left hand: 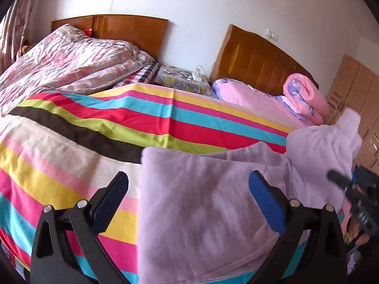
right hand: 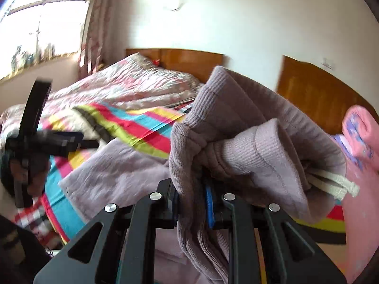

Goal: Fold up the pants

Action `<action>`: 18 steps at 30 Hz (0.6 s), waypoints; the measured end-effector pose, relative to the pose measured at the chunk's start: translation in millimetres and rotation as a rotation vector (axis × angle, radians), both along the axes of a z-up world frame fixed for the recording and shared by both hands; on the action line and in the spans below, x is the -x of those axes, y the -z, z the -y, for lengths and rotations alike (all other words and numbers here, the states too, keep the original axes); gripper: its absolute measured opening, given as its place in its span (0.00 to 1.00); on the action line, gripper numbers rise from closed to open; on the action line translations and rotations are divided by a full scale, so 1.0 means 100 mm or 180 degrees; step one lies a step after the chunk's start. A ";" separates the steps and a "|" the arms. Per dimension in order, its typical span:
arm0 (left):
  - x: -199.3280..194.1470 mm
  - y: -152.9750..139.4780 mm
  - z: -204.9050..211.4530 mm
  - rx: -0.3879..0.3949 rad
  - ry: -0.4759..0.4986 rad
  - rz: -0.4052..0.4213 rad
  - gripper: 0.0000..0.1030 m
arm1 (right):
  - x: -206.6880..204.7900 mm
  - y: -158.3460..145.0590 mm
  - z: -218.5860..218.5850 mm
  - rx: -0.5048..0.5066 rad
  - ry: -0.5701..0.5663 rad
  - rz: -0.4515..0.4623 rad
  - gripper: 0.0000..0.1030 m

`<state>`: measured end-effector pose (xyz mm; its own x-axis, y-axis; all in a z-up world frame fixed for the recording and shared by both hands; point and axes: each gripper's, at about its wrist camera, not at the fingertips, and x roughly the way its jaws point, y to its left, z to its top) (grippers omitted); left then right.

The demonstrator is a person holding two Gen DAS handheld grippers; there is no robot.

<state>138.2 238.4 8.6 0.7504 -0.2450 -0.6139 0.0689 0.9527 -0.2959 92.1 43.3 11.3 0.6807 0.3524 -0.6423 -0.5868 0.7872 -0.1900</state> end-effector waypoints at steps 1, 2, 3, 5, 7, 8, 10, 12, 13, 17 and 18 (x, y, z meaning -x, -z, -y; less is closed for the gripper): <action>0.03 0.00 -0.15 0.0052 -0.0087 -0.0037 0.99 | 0.07 0.21 -0.26 0.0219 -0.0286 -0.0142 0.19; 0.06 0.03 -0.28 0.0099 -0.0151 -0.0090 0.99 | 0.13 0.44 -0.46 0.0434 -0.0506 -0.0246 0.19; 0.10 0.07 -0.38 0.0139 -0.0203 -0.0147 0.99 | 0.19 0.66 -0.59 0.0653 -0.0634 -0.0291 0.20; 0.20 0.15 -0.48 0.0252 -0.0214 -0.0245 0.99 | 0.29 0.91 -0.69 0.0825 -0.0752 -0.0224 0.20; 0.29 0.19 -0.52 0.0401 -0.0105 -0.0322 0.99 | 0.25 0.85 -0.62 0.0645 -0.0682 -0.0307 0.20; 0.30 0.21 -0.49 0.0489 -0.0019 -0.0342 0.98 | 0.23 0.81 -0.54 0.0518 -0.0655 -0.0348 0.20; 0.27 0.23 -0.36 0.0718 0.0215 -0.0394 0.98 | 0.22 0.76 -0.48 0.0376 -0.0644 -0.0322 0.20; 0.17 0.26 -0.21 0.0994 0.0510 -0.0523 0.98 | 0.24 0.76 -0.50 0.0401 -0.0645 -0.0242 0.20; 0.11 0.28 -0.12 0.1121 0.0653 -0.0612 0.98 | 0.26 0.75 -0.52 0.0422 -0.0650 -0.0213 0.20; -0.14 0.43 0.18 0.1263 0.0881 -0.1091 0.98 | 0.23 0.75 -0.54 0.0319 -0.0683 -0.0181 0.21; -0.18 0.45 0.26 0.1225 0.0914 -0.1164 0.98 | 0.22 0.75 -0.53 0.0265 -0.0704 -0.0217 0.23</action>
